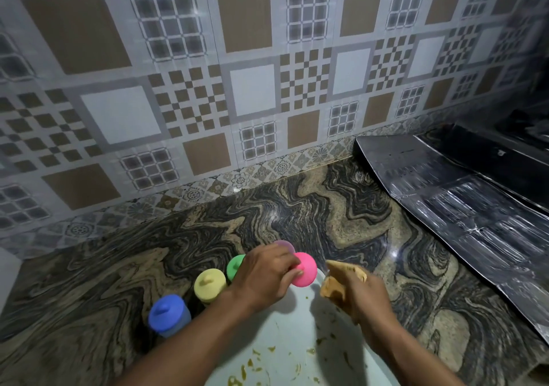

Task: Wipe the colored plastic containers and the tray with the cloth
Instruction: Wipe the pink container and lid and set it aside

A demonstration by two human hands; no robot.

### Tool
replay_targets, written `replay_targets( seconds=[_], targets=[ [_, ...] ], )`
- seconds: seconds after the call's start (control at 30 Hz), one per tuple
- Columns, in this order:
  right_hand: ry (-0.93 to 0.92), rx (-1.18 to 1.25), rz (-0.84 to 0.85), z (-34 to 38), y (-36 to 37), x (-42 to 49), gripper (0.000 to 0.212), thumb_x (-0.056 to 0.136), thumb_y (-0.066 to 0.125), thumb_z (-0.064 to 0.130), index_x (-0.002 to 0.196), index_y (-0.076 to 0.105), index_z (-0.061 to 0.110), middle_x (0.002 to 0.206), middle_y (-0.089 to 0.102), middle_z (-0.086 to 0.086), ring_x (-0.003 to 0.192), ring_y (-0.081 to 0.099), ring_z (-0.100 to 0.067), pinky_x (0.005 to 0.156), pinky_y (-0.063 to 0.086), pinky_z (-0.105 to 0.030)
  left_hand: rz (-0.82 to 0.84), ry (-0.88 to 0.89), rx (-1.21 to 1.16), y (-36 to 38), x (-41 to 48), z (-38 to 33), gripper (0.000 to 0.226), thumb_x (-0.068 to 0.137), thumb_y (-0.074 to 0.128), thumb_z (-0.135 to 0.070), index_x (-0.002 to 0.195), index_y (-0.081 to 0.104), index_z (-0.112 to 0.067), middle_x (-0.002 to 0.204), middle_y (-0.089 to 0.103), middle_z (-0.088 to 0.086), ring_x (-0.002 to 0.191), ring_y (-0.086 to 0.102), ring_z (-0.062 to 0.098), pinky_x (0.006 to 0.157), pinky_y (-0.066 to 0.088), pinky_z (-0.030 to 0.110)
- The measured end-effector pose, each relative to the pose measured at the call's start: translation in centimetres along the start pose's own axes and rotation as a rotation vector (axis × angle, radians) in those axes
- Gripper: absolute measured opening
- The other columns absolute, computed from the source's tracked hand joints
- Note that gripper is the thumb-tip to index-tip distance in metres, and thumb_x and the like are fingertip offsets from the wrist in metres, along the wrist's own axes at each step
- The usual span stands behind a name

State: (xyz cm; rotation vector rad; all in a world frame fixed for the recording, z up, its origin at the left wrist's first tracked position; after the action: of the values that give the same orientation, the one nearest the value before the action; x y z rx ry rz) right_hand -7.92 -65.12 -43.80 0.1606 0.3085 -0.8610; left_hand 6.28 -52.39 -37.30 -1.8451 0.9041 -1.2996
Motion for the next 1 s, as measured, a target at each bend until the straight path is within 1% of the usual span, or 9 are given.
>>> replay_targets(
  seconds=[0.1,0.2,0.27,0.33,0.5,0.77,0.83,0.9,1.0],
  targets=[
    [0.224,0.334,0.09,1.6,2.4,-0.6,0.047,0.101,0.044,0.038,0.102,0.074,0.003,0.078,0.071,-0.017,0.069,0.066,-0.028,0.07,0.05,-0.038,-0.042,-0.015,-0.01,0.2,0.3,-1.0,0.013,0.087,0.069,-0.032,0.086,0.071,-0.019,0.084,0.068,-0.003,0.084,0.062,0.018,0.074,0.049,0.032],
    [0.248,0.456,0.074,1.5,3.8,-0.6,0.055,0.104,0.036,0.041,0.102,0.07,-0.002,0.079,0.071,-0.021,0.069,0.065,-0.029,0.064,0.051,-0.037,-0.078,-0.053,-0.023,0.5,0.7,-1.7,0.015,0.09,0.067,-0.033,0.085,0.067,-0.019,0.082,0.063,-0.003,0.079,0.058,0.02,0.073,0.048,0.036],
    [0.176,0.322,0.018,1.3,3.6,-0.4,0.043,0.103,0.04,0.03,0.103,0.071,0.0,0.075,0.069,-0.017,0.067,0.064,-0.027,0.057,0.05,-0.036,-0.092,-0.06,-0.019,0.5,0.8,-2.0,0.015,0.092,0.065,-0.033,0.084,0.065,-0.02,0.081,0.06,-0.003,0.078,0.056,0.021,0.071,0.047,0.037],
    [0.049,0.191,0.034,1.8,3.6,-0.2,0.03,0.104,0.045,0.017,0.101,0.074,0.006,0.077,0.073,-0.016,0.069,0.068,-0.024,0.064,0.057,-0.041,-0.1,-0.048,-0.012,0.5,0.8,-2.2,0.015,0.093,0.063,-0.031,0.084,0.063,-0.019,0.08,0.058,-0.002,0.078,0.055,0.022,0.072,0.045,0.035],
    [-0.123,0.062,0.065,2.6,3.3,0.1,0.022,0.102,0.055,0.017,0.095,0.072,0.003,0.073,0.068,-0.019,0.065,0.061,-0.026,0.063,0.054,-0.043,-0.11,-0.084,0.004,0.7,0.4,-1.9,0.013,0.092,0.064,-0.027,0.084,0.06,-0.017,0.08,0.057,-0.001,0.078,0.055,0.024,0.074,0.041,0.031],
    [-0.261,-0.059,0.004,2.7,3.3,1.7,0.026,0.098,0.063,0.017,0.122,0.067,0.009,0.104,0.075,-0.009,0.093,0.073,-0.024,0.076,0.062,-0.048,-0.162,-0.724,-0.241,1.6,-0.1,-0.7,0.024,0.084,0.064,-0.043,0.07,0.056,-0.026,0.063,0.059,-0.008,0.063,0.058,0.013,0.061,0.047,0.035],
    [-0.263,-0.109,-0.003,2.9,3.2,1.9,0.027,0.098,0.062,0.02,0.121,0.067,0.008,0.1,0.075,-0.008,0.088,0.072,-0.021,0.077,0.062,-0.046,-0.137,-0.804,-0.29,2.0,-0.2,-0.7,0.026,0.083,0.066,-0.046,0.07,0.06,-0.025,0.062,0.063,-0.006,0.063,0.062,0.012,0.064,0.051,0.037],
    [-0.181,-0.095,0.08,3.3,3.1,2.2,0.02,0.101,0.057,0.014,0.111,0.07,0.003,0.084,0.074,-0.01,0.07,0.067,-0.021,0.065,0.057,-0.04,-0.086,-0.816,-0.339,2.1,0.0,-0.2,0.03,0.082,0.066,-0.052,0.071,0.059,-0.024,0.065,0.065,-0.007,0.066,0.063,0.012,0.066,0.053,0.036],
    [-0.059,-0.152,0.317,4.4,3.4,2.3,0.023,0.103,0.053,0.015,0.105,0.072,0.004,0.082,0.071,-0.022,0.071,0.061,-0.027,0.066,0.048,-0.041,0.034,-0.859,-0.571,2.8,0.5,1.8,0.052,0.079,0.06,-0.071,0.073,0.06,-0.019,0.069,0.067,-0.005,0.073,0.066,0.022,0.074,0.056,0.037]
  ],
)
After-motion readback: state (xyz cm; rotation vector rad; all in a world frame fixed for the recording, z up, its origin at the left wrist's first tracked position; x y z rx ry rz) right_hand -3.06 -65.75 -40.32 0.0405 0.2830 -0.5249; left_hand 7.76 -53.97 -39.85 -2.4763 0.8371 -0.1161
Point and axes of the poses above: each hand's wrist, its own x-axis towards the middle knuckle, its own y-axis out of the palm, z = x × y, the point moved 7 cm from there along x, towards the middle knuckle
